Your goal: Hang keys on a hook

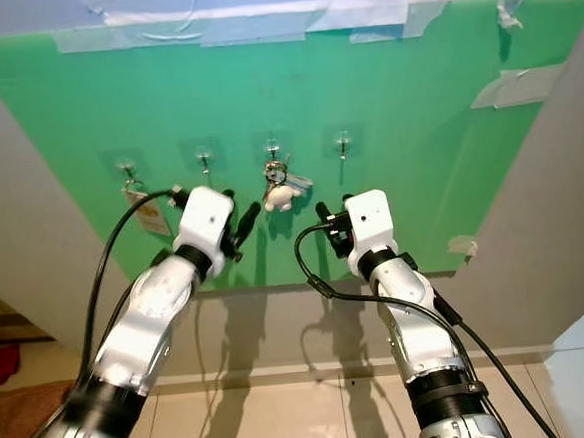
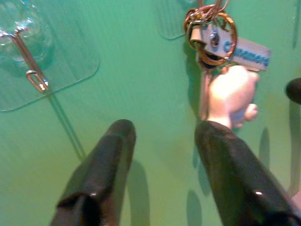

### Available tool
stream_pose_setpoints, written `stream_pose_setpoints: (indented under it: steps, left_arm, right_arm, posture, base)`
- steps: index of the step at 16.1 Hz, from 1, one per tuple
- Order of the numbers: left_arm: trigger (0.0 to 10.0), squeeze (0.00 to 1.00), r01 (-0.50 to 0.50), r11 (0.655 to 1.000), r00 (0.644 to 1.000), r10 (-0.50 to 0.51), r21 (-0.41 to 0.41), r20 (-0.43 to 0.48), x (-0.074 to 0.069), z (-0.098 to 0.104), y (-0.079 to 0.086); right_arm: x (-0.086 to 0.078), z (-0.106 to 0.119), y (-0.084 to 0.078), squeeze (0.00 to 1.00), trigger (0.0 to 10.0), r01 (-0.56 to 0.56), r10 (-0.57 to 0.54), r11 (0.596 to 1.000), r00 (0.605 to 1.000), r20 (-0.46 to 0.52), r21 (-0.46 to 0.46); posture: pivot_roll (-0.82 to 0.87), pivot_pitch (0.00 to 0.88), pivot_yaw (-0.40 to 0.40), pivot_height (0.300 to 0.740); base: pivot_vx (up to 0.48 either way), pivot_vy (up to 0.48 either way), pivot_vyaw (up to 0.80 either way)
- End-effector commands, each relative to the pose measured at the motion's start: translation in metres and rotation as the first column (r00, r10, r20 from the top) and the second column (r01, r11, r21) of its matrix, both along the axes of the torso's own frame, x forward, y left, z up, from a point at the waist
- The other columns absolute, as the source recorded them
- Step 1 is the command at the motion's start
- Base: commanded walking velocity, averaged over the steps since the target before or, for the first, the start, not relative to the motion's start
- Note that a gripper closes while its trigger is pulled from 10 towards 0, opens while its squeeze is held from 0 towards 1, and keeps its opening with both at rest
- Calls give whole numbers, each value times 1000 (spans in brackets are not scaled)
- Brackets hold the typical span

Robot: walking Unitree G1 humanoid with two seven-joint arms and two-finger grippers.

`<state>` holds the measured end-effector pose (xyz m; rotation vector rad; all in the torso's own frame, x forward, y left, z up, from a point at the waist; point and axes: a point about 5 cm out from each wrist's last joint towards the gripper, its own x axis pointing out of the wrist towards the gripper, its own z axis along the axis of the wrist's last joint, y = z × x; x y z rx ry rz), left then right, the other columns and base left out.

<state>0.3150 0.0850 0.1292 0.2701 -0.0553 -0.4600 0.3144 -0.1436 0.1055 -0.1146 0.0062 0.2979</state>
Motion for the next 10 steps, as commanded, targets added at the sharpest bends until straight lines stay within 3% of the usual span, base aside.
stream_pose_setpoints:
  steps: [1,5,8,10]
  left_arm:
    - [10000,1000,21,1000,999,-21,14,25,-5,6,-1]
    - [10000,1000,35,999,999,-36,24,21,-12,4,0]
    - [10000,1000,20,1000,999,-20,15,25,-23,3,10]
    - [10000,1000,-30,993,999,33,-117,24,-28,8,16]
  right_arm:
    - [1,1,5,0,10000,-15,15,1000,1000,0,-3]
    - [4,0,11,0,10000,-27,27,1000,1000,-5,1]
    - [6,3,10,0,10000,-17,16,1000,1000,9,14]
    - [7,6,5,0,10000,34,-35,998,999,16,59]
  posture:
    - [-105,0,76,740]
    - [-77,0,63,740]
    - [-71,0,60,740]
    - [-70,0,59,740]
  base:
    - [0,0,0]
    - [0,0,0]
    - [0,0,0]
    - [0,0,0]
